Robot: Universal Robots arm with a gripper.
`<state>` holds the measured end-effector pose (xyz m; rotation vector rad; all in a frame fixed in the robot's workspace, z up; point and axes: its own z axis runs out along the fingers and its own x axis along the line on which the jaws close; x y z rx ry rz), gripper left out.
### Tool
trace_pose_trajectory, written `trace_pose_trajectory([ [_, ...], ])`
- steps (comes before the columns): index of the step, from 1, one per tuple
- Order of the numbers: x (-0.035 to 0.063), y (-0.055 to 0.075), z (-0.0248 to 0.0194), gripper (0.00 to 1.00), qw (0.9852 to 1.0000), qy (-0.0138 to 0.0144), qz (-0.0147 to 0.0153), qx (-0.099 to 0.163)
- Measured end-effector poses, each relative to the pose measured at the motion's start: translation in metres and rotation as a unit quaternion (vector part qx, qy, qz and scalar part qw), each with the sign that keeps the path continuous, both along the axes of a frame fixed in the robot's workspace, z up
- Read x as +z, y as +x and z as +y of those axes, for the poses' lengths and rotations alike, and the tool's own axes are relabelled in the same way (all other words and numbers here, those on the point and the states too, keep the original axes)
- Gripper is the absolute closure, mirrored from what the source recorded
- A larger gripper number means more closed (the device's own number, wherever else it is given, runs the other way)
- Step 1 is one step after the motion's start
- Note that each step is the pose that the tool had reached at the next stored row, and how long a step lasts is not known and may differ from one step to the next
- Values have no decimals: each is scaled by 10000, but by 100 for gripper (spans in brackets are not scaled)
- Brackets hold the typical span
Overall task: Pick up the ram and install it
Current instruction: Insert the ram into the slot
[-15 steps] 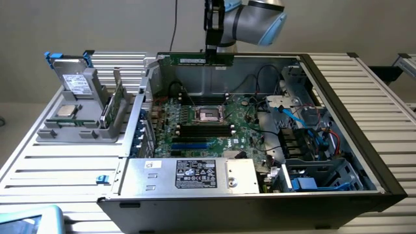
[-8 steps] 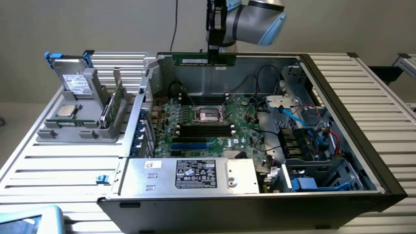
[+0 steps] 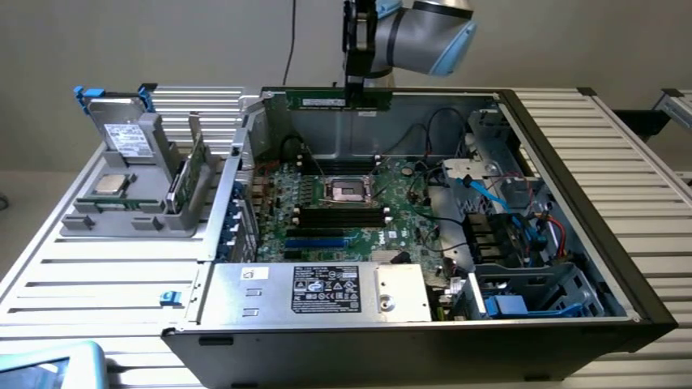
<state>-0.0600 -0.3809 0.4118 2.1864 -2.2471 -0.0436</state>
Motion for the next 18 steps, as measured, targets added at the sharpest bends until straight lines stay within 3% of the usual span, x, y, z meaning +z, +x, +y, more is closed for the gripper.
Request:
trace_pose_trajectory([
  [6,-53,-1,-27,87,10000,-11,-6,-1],
  [12,-128,0,-29,87,10000,-69,-6,0],
  [18,-133,0,-29,87,10000,-70,-6,0],
])
